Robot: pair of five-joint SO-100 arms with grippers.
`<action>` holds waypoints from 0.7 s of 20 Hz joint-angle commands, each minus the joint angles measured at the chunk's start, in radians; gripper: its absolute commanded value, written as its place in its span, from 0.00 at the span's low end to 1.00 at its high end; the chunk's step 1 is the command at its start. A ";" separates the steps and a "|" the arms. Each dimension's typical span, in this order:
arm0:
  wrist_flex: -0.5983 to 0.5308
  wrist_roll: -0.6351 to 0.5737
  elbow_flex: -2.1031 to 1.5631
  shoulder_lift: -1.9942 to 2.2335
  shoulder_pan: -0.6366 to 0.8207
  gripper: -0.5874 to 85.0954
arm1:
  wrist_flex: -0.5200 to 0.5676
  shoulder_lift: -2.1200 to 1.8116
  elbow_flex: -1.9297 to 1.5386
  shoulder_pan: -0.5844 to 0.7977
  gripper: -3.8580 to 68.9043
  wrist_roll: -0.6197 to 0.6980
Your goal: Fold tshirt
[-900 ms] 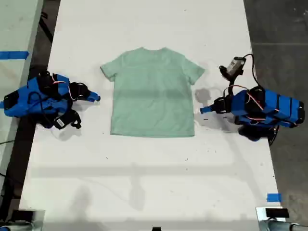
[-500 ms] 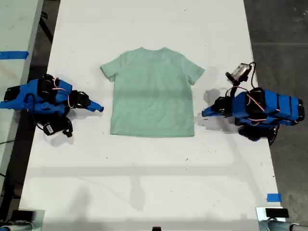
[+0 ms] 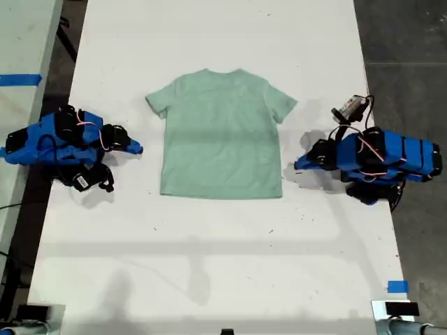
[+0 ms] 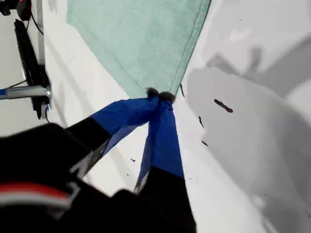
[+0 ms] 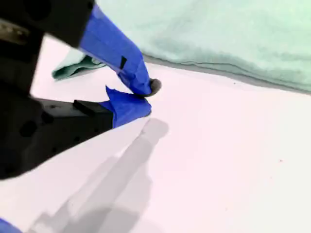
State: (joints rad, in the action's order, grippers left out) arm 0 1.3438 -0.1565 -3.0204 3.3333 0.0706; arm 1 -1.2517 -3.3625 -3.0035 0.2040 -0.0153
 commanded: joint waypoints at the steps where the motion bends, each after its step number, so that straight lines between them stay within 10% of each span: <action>1: 0.046 0.011 0.008 -0.002 -0.021 0.01 | 0.008 -0.006 0.008 -0.006 0.04 -0.029; 14: 0.087 0.190 0.008 -0.002 0.106 0.01 | -0.017 -0.006 0.021 0.023 0.03 -0.140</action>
State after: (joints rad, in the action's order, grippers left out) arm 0 1.3576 0.0138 -3.0204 3.3364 0.1381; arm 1 -1.2517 -3.3640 -3.0035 0.2102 -0.1442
